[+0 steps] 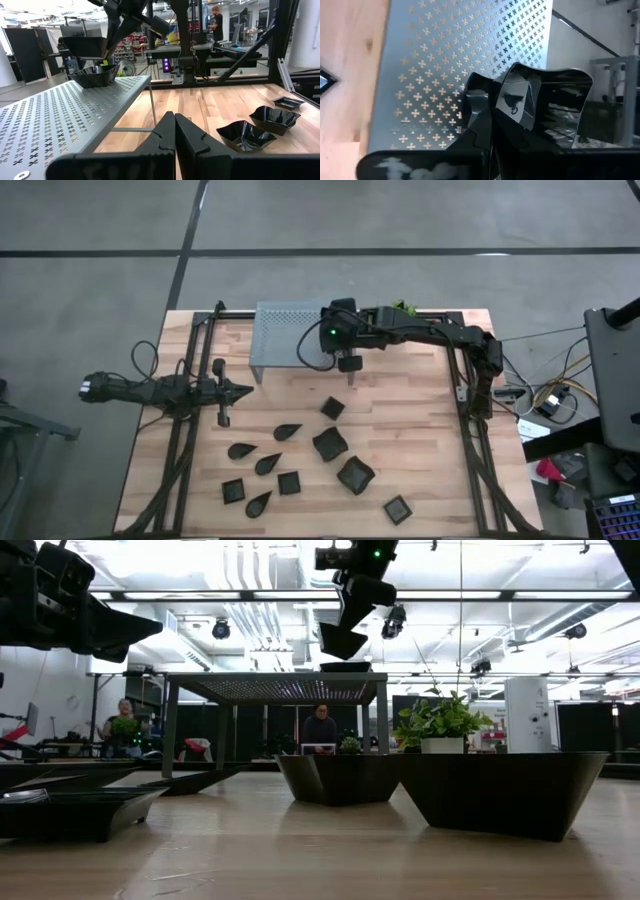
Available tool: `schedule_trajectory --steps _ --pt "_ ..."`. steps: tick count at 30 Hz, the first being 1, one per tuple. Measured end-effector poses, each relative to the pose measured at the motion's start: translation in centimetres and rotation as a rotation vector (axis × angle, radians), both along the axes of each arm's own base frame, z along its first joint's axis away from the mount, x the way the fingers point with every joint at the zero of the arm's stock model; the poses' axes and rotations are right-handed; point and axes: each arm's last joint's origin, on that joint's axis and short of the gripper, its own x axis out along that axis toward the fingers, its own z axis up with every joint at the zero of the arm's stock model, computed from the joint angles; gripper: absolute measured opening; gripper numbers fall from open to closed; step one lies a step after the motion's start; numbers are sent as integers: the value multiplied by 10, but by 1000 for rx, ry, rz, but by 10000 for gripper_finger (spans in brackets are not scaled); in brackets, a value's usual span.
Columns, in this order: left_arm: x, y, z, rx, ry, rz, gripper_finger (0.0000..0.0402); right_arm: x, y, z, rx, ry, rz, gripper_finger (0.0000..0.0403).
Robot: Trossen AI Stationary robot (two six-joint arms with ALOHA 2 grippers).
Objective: Pick & Place Mini shaped plates
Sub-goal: Stack the black distorted square plate on top of the black distorted square plate on the shelf
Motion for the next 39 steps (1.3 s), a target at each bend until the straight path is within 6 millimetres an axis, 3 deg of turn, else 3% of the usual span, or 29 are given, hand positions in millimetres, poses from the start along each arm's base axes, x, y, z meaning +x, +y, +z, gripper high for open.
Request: schedule_trajectory --steps 25,39 --pt "0 0 0 0 0 0 0 -2 -2 -18 -45 74 -31 9" --pt "0 0 0 0 0 0 0 -1 -2 -18 -49 68 -25 9"
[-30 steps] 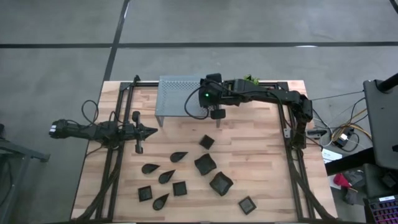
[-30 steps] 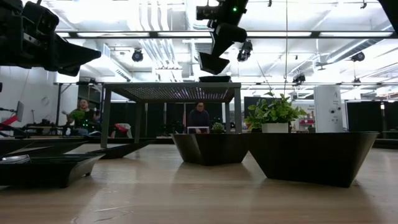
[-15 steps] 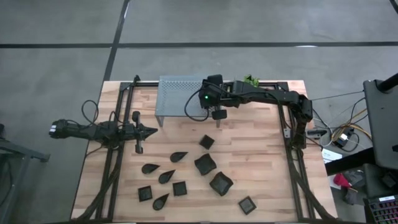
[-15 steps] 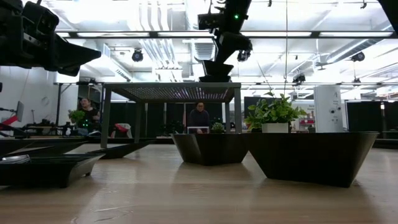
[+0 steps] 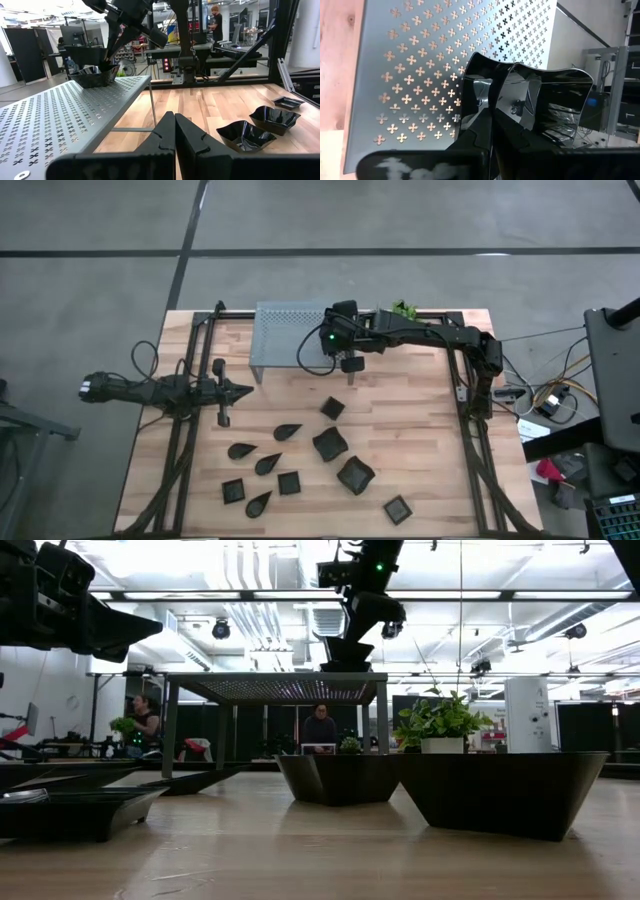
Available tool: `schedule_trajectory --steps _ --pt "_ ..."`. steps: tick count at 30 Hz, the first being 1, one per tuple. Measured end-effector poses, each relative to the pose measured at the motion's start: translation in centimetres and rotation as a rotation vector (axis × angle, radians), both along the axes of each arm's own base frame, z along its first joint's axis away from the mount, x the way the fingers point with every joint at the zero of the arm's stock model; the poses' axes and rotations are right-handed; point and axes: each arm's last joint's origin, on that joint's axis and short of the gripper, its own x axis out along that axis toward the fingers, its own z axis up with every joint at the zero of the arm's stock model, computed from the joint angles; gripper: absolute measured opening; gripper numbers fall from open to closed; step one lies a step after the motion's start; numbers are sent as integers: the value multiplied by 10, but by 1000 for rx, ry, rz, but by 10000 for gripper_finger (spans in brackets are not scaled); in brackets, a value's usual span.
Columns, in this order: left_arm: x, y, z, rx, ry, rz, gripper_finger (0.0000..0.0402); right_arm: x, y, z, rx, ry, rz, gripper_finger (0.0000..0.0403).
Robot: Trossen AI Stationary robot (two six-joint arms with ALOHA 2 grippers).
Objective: Pick & Place Mini shaped plates
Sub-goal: Stack the black distorted square plate on top of the black distorted square plate on the shelf, then stack the black distorted square plate on top of the black distorted square plates on the shelf
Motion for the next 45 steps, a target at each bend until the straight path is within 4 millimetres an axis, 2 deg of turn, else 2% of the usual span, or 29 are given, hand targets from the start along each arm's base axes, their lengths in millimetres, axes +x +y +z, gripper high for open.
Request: schedule_trajectory --steps 12,24,30,40,45 --pt "0 0 0 0 0 0 0 1 0 0 0 -13 -3 13" --pt "0 0 0 0 0 0 0 1 -1 1 -19 -18 -20 94" --pt "0 0 0 0 0 0 0 1 -1 1 -19 -20 -23 119" --pt "0 0 0 0 0 0 0 2 3 1 -7 -42 -45 123" --pt "0 0 0 0 0 0 0 4 14 1 -1 -49 -24 125"
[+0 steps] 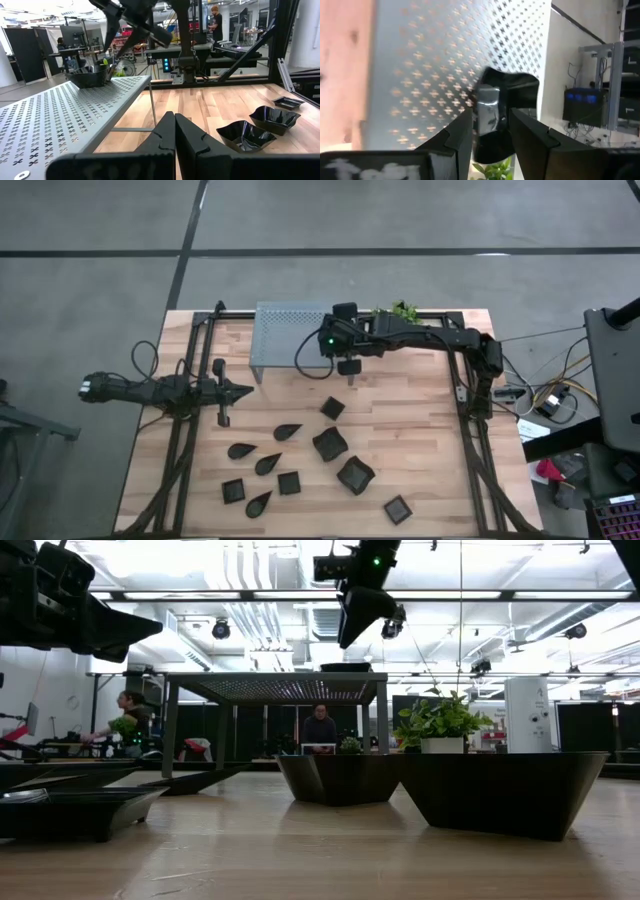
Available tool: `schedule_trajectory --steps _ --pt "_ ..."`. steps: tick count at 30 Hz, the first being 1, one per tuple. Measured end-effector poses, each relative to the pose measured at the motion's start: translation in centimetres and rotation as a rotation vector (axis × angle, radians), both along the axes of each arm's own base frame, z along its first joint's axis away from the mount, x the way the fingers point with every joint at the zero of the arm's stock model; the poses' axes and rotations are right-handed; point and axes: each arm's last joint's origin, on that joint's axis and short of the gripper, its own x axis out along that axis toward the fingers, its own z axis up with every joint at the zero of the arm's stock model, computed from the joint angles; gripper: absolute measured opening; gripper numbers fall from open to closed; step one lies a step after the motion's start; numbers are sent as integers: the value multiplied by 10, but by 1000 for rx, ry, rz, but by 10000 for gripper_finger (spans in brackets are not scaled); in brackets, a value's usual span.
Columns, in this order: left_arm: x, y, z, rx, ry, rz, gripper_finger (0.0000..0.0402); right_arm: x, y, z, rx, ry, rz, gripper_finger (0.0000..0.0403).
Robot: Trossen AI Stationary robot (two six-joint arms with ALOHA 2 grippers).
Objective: Pick & Place Mini shaped plates
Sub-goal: Stack the black distorted square plate on top of the black distorted square plates on the shelf
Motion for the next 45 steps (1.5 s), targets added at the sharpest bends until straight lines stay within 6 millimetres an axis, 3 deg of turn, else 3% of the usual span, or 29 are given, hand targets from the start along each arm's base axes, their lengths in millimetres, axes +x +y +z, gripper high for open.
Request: schedule_trajectory --steps 10,20,27,31,45 --pt "0 0 0 0 0 0 0 6 44 0 20 -26 79 124" --pt "0 0 0 0 0 0 0 4 111 0 88 -85 141 125" --pt "0 0 0 0 0 0 0 1 160 -5 402 -109 244 115" --pt "0 0 0 0 0 0 0 -1 186 -14 433 -81 282 109" --pt "0 0 0 0 0 0 0 -25 245 -20 509 -69 269 89"
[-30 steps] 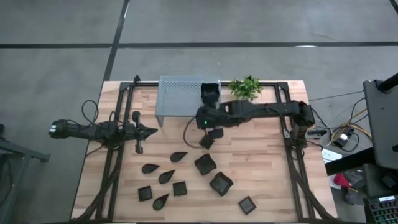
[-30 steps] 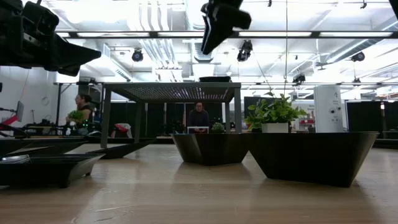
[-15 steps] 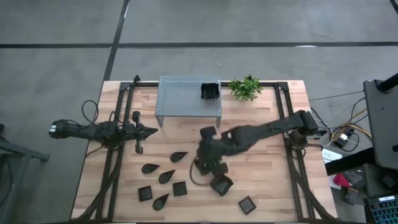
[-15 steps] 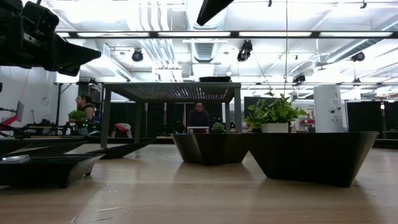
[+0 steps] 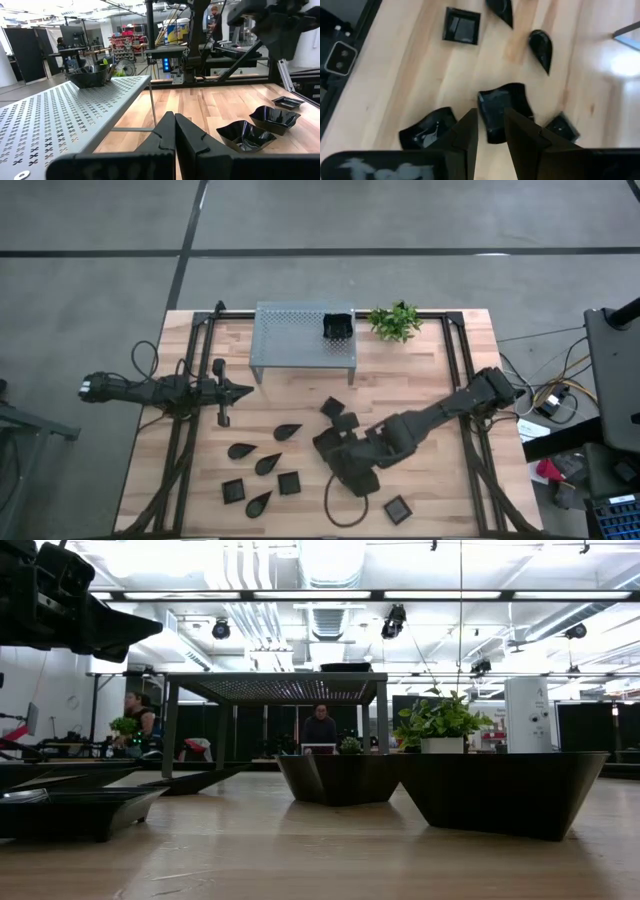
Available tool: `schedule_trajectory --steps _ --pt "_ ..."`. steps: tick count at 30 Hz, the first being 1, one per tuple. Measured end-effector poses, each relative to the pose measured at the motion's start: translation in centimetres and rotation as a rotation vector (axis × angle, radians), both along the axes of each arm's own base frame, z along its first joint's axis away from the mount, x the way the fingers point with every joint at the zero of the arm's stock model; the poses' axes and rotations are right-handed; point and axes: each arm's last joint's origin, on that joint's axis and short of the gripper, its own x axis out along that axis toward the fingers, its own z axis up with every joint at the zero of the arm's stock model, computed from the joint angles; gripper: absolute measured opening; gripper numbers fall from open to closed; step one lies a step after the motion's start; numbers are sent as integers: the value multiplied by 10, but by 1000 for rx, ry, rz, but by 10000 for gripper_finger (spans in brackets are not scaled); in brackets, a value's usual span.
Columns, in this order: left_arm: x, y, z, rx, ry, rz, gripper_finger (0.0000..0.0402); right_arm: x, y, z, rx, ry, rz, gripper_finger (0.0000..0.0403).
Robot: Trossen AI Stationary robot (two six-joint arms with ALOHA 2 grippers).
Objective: Pick & Place Mini shaped plates
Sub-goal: Stack the black distorted square plate on top of the black distorted square plates on the shelf
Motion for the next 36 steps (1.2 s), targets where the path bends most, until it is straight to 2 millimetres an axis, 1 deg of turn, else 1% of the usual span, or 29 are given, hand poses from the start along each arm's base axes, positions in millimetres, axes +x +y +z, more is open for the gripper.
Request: schedule_trajectory --steps 7,15,19,22,27,32,36 --pt "0 0 0 0 1 0 0 -7 17 -6 -33 4 20 82" --pt "0 0 0 0 1 0 0 -4 20 -12 -32 1 -12 75" --pt "0 0 0 0 1 0 0 -1 27 -21 -45 7 20 78" --pt "0 0 0 0 1 0 0 6 34 -28 -45 -12 68 82" --pt "0 0 0 0 3 1 0 14 43 -53 -81 39 170 87" --pt "0 0 0 0 3 1 0 21 47 -74 -105 77 205 88" --pt "0 0 0 0 3 0 0 25 47 -87 -182 84 219 88"
